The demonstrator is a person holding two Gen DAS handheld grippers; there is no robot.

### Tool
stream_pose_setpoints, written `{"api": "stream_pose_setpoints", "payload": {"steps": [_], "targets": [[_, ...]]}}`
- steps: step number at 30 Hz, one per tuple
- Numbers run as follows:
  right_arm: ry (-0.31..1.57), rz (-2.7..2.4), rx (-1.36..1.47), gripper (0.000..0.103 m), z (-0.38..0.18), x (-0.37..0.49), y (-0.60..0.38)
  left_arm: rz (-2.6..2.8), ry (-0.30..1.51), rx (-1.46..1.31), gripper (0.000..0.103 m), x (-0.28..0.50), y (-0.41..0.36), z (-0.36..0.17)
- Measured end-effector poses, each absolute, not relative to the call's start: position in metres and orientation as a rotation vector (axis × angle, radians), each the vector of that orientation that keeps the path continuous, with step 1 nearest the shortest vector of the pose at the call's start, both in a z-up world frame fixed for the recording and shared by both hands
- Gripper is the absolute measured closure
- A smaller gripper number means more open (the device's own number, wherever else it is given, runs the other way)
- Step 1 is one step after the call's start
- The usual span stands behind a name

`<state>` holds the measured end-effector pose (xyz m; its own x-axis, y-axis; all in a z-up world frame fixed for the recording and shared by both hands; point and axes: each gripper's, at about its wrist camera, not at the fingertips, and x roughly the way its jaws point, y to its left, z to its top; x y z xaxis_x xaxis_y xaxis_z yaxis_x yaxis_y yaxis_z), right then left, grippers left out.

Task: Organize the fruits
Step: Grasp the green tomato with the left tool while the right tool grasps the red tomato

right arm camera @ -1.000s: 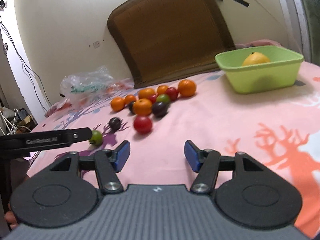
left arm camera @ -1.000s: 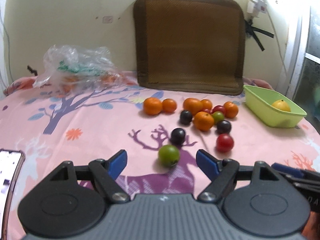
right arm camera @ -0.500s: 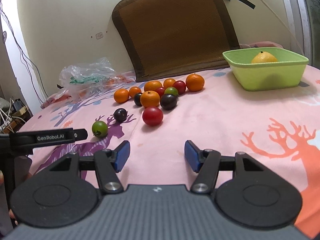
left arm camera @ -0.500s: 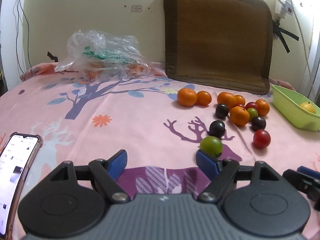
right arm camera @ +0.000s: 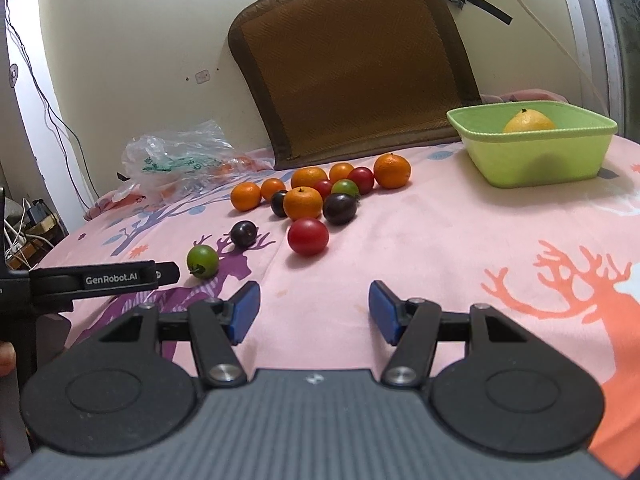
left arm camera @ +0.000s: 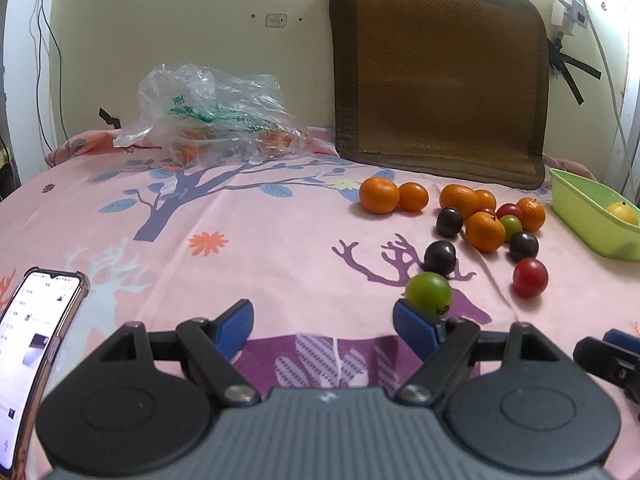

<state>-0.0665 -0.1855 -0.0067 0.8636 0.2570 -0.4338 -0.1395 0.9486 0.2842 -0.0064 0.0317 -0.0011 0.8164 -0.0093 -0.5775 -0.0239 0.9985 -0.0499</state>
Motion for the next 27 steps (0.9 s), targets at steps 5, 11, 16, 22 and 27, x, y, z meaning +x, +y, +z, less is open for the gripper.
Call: {"api": "stream_pose_setpoints", "payload": {"steps": [5, 11, 16, 22, 27], "targets": [[0.519, 0.216, 0.25, 0.045, -0.006, -0.057, -0.188, -0.07, 0.589, -0.045, 0.025, -0.01, 0.027, 0.004], [0.536, 0.255, 0.18, 0.052, -0.001, -0.032, -0.182, -0.127, 0.591, -0.006, 0.03, -0.003, 0.009, 0.006], [0.534, 0.285, 0.117, 0.053, 0.002, -0.014, -0.174, -0.174, 0.599, 0.004, 0.041, 0.007, -0.002, 0.007], [0.575, 0.328, 0.088, 0.054, 0.003, 0.013, -0.173, -0.178, 0.658, -0.011, 0.054, 0.021, -0.001, -0.003], [0.576, 0.355, 0.048, 0.07, 0.0, 0.016, -0.169, -0.206, 0.66, 0.029, 0.074, 0.019, -0.012, 0.0]]}}
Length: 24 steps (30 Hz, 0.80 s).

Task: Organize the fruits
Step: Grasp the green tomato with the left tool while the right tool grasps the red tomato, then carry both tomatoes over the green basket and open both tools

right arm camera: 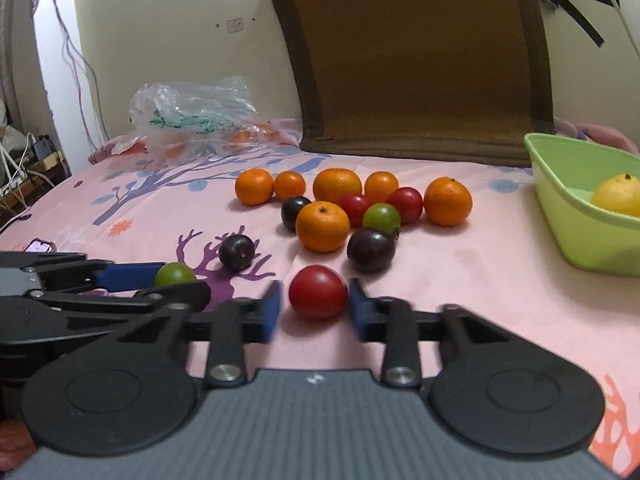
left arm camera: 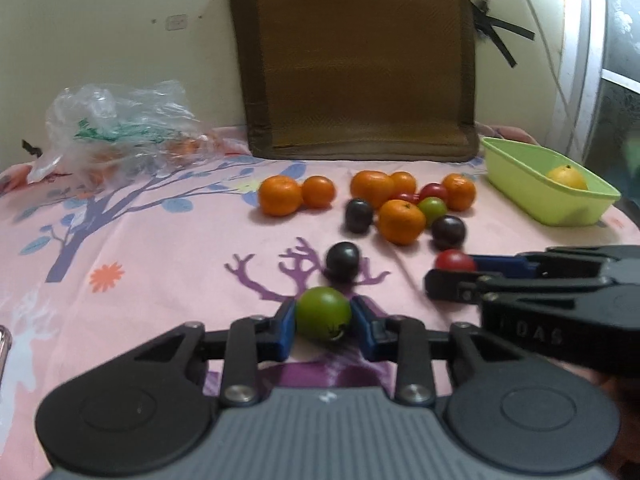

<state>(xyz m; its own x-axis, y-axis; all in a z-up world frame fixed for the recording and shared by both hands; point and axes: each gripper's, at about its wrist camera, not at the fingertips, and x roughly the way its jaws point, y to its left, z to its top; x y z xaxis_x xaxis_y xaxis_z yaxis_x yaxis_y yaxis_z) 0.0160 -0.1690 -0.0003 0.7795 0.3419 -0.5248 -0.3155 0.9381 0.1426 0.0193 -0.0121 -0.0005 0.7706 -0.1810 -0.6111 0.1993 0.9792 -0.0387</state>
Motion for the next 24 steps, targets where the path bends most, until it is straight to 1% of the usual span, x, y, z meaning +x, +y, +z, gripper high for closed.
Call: {"api": "stream_pose_setpoints", "payload": {"steps": [3, 6, 10, 13, 16, 19, 22, 23, 24], "targets": [[0.56, 0.369, 0.073, 0.071, 0.003, 0.007, -0.178, -0.269, 0.659, -0.007, 0.074, 0.02, -0.023, 0.009], [0.473, 0.327, 0.069, 0.071, 0.011, -0.01, -0.196, -0.352, 0.619, 0.0, 0.074, 0.025, -0.048, 0.025], [0.338, 0.199, 0.06, 0.071, 0.024, -0.025, -0.236, -0.478, 0.579, 0.012, 0.074, 0.046, -0.103, 0.046], [0.261, 0.071, 0.042, 0.071, 0.031, -0.025, -0.271, -0.548, 0.511, 0.028, 0.074, 0.065, -0.148, 0.057], [0.238, -0.029, 0.027, 0.071, 0.032, -0.013, -0.304, -0.577, 0.501, 0.037, 0.074, 0.091, -0.19, 0.056], [0.253, -0.096, 0.029, 0.071, 0.028, 0.003, -0.332, -0.575, 0.547, 0.039, 0.073, 0.118, -0.219, 0.048], [0.278, -0.124, 0.109, 0.07, 0.024, 0.015, -0.354, -0.561, 0.603, 0.021, 0.073, 0.143, -0.233, 0.038], [0.29, -0.127, 0.134, 0.07, 0.023, 0.018, -0.359, -0.553, 0.612, 0.013, 0.072, 0.148, -0.236, 0.034], [0.307, -0.126, 0.152, 0.069, 0.021, 0.021, -0.362, -0.544, 0.605, 0.003, 0.066, 0.151, -0.238, 0.033]]}}
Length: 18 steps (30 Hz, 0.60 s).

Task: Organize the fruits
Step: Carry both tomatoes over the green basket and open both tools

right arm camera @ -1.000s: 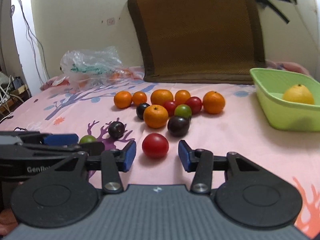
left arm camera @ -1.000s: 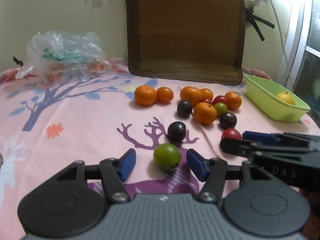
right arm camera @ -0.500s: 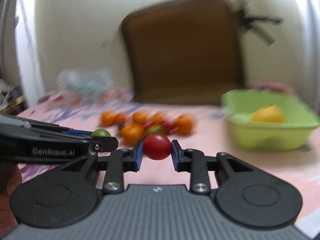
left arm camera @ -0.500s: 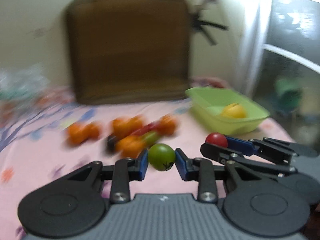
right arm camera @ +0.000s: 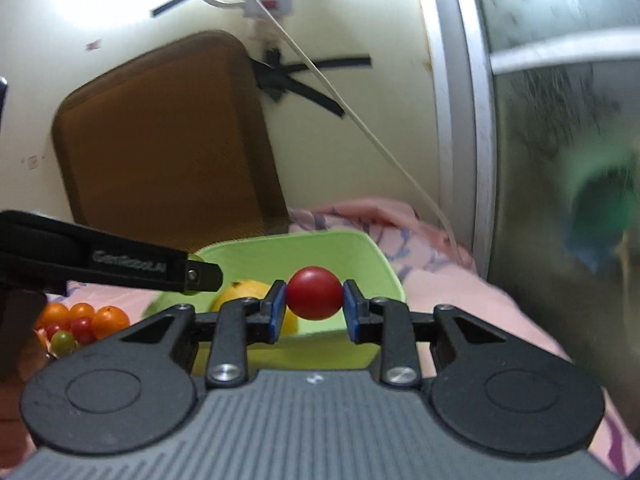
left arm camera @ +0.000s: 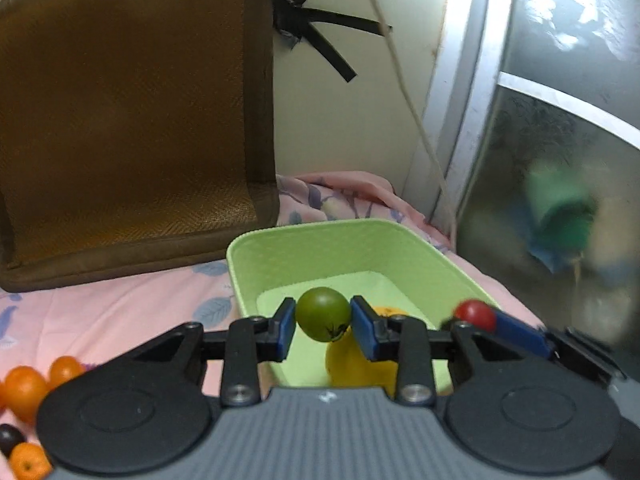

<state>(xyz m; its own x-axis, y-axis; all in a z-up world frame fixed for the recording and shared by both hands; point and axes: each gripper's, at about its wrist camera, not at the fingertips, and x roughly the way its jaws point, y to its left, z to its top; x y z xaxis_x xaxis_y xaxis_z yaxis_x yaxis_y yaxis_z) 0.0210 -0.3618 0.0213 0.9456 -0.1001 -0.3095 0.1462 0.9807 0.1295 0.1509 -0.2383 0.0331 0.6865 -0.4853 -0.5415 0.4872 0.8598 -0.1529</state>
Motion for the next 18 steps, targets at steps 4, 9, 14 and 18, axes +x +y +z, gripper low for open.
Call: {"api": "stream_pose_setpoints", "payload": {"steps": [4, 9, 14, 18], "targets": [[0.295, -0.129, 0.166, 0.056, 0.02, 0.019, -0.364, -0.519, 0.615, -0.027, 0.039, 0.159, -0.238, 0.032], [0.236, -0.17, 0.183, 0.055, 0.019, 0.008, -0.37, -0.517, 0.59, -0.079, 0.039, 0.146, -0.22, 0.051], [0.189, -0.25, 0.254, 0.055, 0.018, -0.001, -0.387, -0.452, 0.459, -0.142, 0.037, 0.109, -0.143, 0.086], [0.174, -0.292, 0.281, 0.055, 0.018, -0.005, -0.392, -0.278, 0.413, -0.139, 0.037, 0.078, -0.066, 0.089]]}}
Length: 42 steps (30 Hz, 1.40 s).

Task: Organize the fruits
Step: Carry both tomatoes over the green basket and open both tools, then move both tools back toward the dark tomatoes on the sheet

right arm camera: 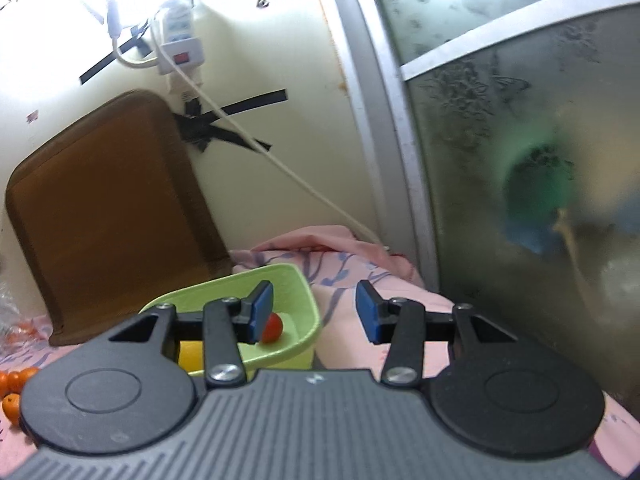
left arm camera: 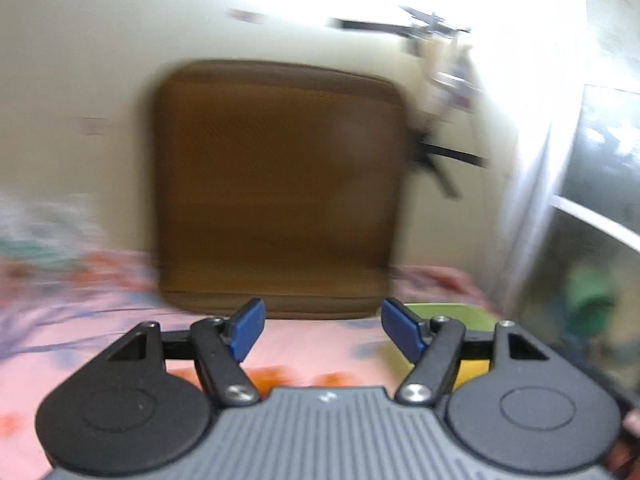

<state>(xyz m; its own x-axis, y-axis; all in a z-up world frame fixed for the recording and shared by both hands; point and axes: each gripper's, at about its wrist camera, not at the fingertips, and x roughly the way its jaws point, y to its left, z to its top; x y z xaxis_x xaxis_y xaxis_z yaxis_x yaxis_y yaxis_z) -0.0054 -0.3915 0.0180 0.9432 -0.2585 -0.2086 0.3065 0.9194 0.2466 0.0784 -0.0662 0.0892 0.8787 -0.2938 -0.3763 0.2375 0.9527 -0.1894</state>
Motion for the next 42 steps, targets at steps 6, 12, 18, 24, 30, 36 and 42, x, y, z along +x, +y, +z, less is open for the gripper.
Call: {"api": "stream_pose_setpoints", "payload": {"steps": [6, 12, 18, 24, 30, 36, 42], "targets": [[0.161, -0.28, 0.256, 0.055, 0.019, -0.015, -0.372, -0.039, 0.491, -0.077, 0.037, 0.043, 0.013, 0.052], [0.231, -0.11, 0.266, 0.055, 0.018, -0.037, -0.314, -0.018, 0.59, -0.076, 0.037, 0.034, 0.028, 0.016], [0.408, 0.109, 0.325, 0.055, 0.001, -0.045, -0.243, -0.029, 0.617, -0.033, 0.037, 0.029, 0.001, 0.004], [0.465, 0.205, 0.253, 0.055, -0.002, -0.045, -0.196, -0.016, 0.629, -0.041, 0.037, 0.023, 0.001, -0.004], [0.478, 0.202, 0.221, 0.055, -0.002, -0.039, -0.192, 0.007, 0.594, -0.008, 0.037, 0.018, -0.004, -0.003], [0.453, 0.198, 0.263, 0.054, -0.004, -0.045, -0.195, 0.027, 0.563, 0.037, 0.035, 0.013, -0.009, -0.002], [0.449, 0.196, 0.274, 0.053, -0.005, -0.045, -0.197, 0.037, 0.547, 0.063, 0.027, 0.012, -0.012, -0.001]]}}
